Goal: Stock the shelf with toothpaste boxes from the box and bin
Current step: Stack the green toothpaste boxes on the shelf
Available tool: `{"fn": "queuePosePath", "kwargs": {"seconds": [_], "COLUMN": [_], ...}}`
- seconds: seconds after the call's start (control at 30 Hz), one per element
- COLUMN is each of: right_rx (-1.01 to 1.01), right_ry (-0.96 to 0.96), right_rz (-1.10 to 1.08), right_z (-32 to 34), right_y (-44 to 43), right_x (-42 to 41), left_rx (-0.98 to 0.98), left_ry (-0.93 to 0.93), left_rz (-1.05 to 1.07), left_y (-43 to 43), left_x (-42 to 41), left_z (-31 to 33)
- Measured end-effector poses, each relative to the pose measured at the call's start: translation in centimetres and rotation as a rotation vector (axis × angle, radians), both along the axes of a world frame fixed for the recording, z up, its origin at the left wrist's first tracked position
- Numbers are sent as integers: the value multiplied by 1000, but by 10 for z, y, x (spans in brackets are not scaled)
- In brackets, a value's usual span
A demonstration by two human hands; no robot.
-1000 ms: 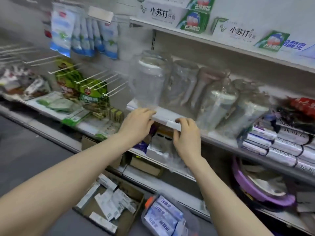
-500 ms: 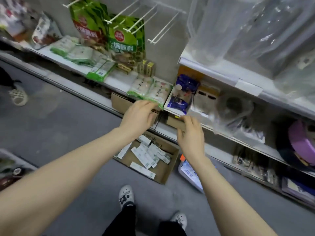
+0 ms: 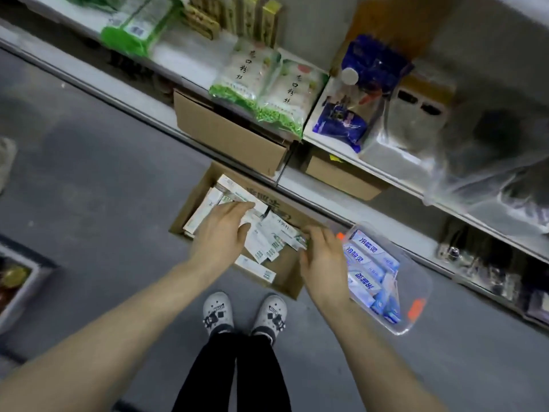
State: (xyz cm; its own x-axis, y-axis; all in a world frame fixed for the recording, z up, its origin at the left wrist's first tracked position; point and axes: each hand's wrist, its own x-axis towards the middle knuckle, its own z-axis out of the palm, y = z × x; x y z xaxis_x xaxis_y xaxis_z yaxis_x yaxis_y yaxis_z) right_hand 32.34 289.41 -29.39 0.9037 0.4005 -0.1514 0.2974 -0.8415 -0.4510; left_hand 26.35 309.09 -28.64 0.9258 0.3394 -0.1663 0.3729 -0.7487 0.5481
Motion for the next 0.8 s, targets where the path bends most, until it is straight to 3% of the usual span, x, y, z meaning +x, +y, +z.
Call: {"fn": "queuePosePath", "kwargs": {"seconds": [0.5,0.8], "right_rx": [-87,-216], "right_ry": [199,319], "right_rz": [-2,-45], "right_z": [-260,-396], "right_y": [4,-10], "right_x": [30,55], "left_rx": [-173,-397], "left_ry": [267,348], "left_rz": [162,404], "left_y": [-7,2], "left_x": [12,60], "left_z": [-272,-402]}}
